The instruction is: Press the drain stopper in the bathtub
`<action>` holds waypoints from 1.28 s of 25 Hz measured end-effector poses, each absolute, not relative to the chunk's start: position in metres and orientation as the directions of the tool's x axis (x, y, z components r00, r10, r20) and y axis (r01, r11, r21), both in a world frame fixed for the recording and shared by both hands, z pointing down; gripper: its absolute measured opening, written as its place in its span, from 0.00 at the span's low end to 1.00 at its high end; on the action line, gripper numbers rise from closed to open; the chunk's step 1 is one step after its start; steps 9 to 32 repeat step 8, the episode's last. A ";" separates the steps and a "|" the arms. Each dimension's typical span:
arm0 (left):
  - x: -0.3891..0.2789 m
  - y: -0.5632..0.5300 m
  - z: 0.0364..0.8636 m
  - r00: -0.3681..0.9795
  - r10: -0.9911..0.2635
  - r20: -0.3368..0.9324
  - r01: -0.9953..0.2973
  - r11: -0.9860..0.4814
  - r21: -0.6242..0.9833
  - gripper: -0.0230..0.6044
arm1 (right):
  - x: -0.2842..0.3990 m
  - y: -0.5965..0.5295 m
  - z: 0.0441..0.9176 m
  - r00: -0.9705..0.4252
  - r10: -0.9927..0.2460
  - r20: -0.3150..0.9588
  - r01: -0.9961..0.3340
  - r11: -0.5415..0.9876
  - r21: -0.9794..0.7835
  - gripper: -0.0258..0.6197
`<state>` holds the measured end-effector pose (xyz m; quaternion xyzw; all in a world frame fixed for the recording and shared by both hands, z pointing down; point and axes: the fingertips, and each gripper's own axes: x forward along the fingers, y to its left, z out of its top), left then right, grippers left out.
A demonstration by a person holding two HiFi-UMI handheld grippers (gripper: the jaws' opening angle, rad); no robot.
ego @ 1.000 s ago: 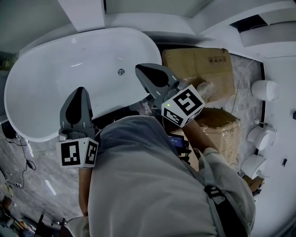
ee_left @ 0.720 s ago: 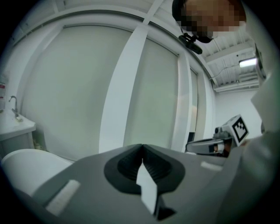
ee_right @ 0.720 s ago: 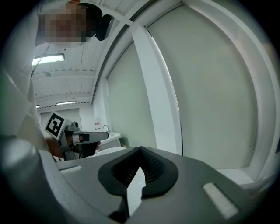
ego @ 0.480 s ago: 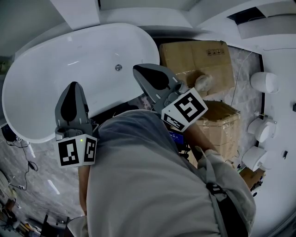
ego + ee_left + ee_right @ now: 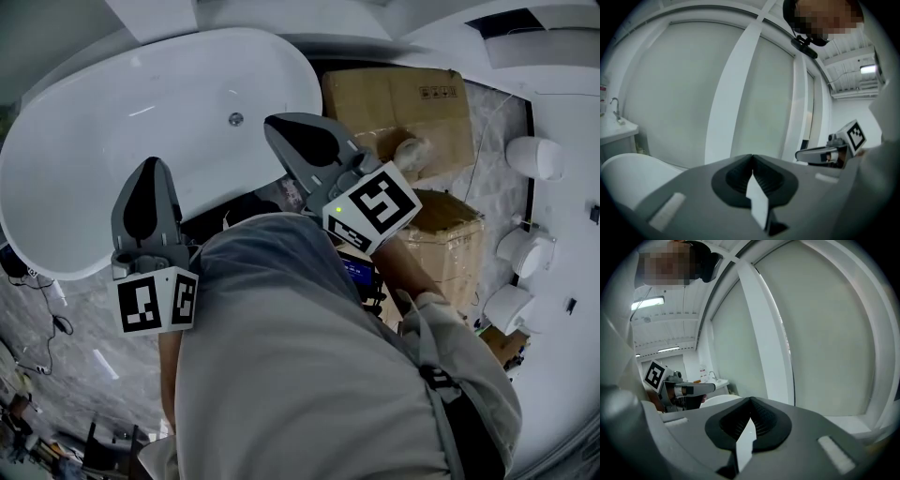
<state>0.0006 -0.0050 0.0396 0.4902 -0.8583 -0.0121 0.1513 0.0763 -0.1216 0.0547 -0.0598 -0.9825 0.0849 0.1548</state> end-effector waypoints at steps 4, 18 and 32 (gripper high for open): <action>-0.001 -0.002 0.040 -0.481 -0.841 0.248 -0.833 0.527 0.172 0.04 | 0.075 -0.115 0.059 -0.938 0.156 0.309 0.103 0.978 -0.181 0.03; 0.000 -0.002 0.044 -0.473 -0.845 0.251 -0.837 0.520 0.172 0.04 | 0.072 -0.111 0.060 -0.935 0.164 0.315 0.110 0.977 -0.182 0.03; 0.000 -0.002 0.044 -0.473 -0.845 0.251 -0.837 0.520 0.172 0.04 | 0.072 -0.111 0.060 -0.935 0.164 0.315 0.110 0.977 -0.182 0.03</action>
